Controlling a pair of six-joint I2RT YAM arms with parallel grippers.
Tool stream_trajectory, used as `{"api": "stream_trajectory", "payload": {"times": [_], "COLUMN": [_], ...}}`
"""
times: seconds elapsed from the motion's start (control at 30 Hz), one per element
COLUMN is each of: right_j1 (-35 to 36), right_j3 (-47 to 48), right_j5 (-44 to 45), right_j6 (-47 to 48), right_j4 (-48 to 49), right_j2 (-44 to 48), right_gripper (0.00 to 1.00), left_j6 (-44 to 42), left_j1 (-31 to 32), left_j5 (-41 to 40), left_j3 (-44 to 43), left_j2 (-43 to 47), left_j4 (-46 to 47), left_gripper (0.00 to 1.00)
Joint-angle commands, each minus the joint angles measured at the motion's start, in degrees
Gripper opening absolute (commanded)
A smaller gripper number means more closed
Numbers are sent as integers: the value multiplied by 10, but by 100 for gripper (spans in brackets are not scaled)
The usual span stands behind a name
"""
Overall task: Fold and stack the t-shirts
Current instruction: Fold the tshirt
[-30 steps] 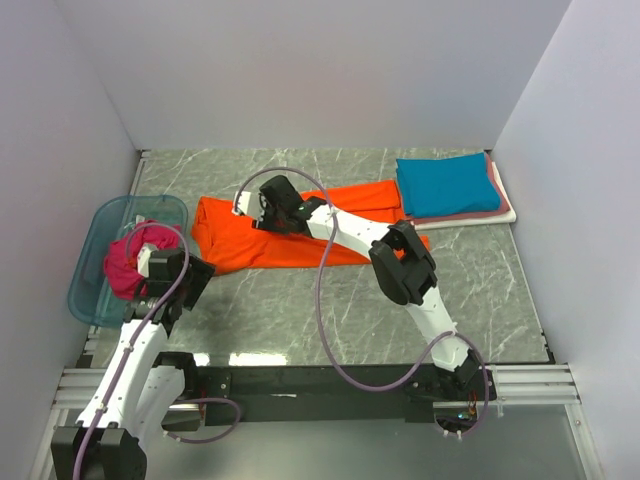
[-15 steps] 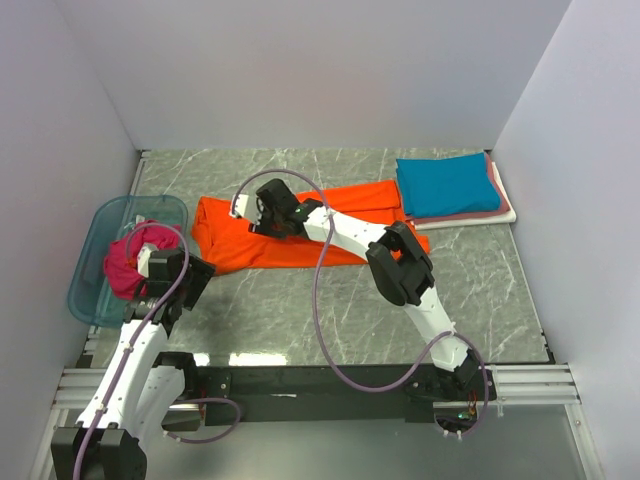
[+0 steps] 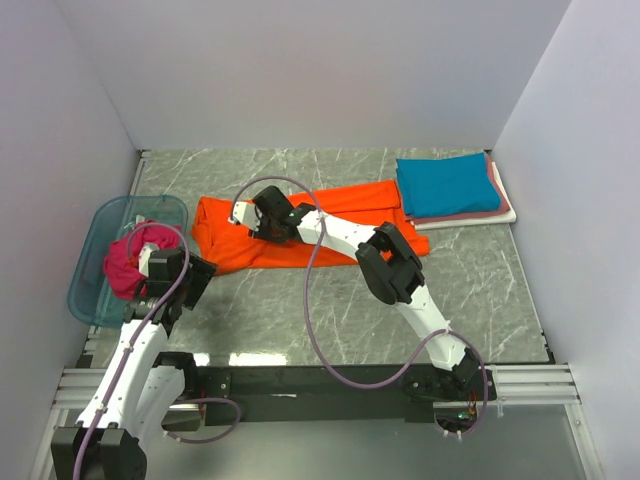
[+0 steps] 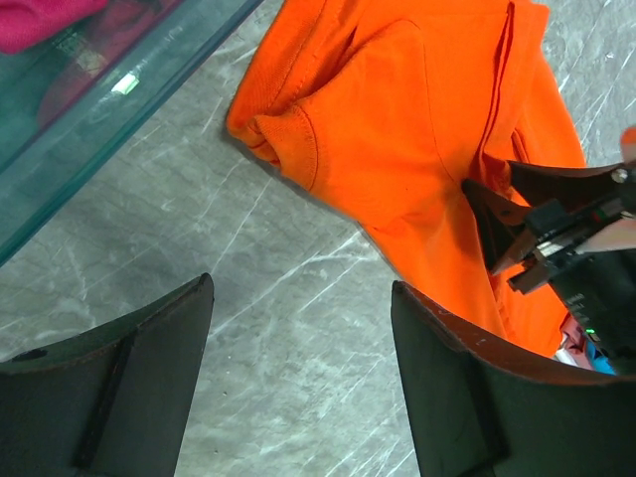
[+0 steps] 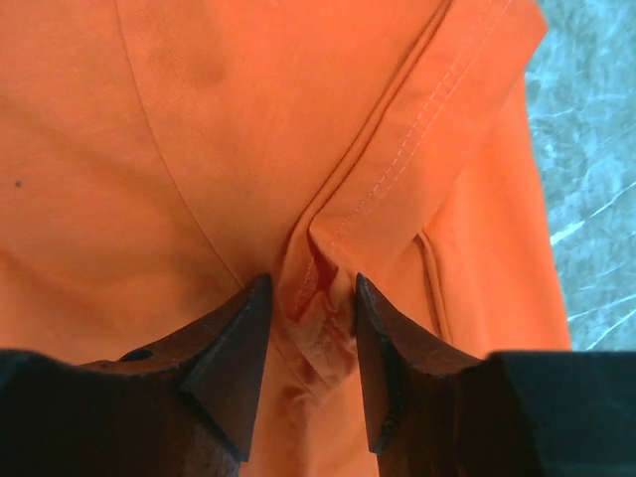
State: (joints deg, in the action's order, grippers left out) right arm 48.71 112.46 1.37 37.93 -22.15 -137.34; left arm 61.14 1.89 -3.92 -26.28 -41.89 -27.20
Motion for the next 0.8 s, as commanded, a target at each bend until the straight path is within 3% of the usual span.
{"api": "stream_trajectory", "payload": {"times": [0.0, 0.1, 0.47, 0.6, 0.77], "right_j1": [6, 6, -10, -23, -40], "right_j3": [26, 20, -16, -22, -51], "right_j5": [21, 35, 77, 81, 80], "right_j6": [-6, -9, -59, -88, -124], "right_j4": [3, 18, 78, 74, 71], "right_j2": [-4, 0, 36, 37, 54], "right_gripper": [42, 27, 6, 6, 17], "left_j6": [-7, -9, -11, -11, -11], "left_j1": [-2, -2, -2, -2, -2], "left_j5": [8, 8, 8, 8, 8], "left_j3": [1, 0, -1, -1, 1], "left_j2": [0, -1, -8, -8, -10], "left_j4": [23, 24, 26, 25, 28], "left_gripper": [77, 77, 77, 77, 77]}}
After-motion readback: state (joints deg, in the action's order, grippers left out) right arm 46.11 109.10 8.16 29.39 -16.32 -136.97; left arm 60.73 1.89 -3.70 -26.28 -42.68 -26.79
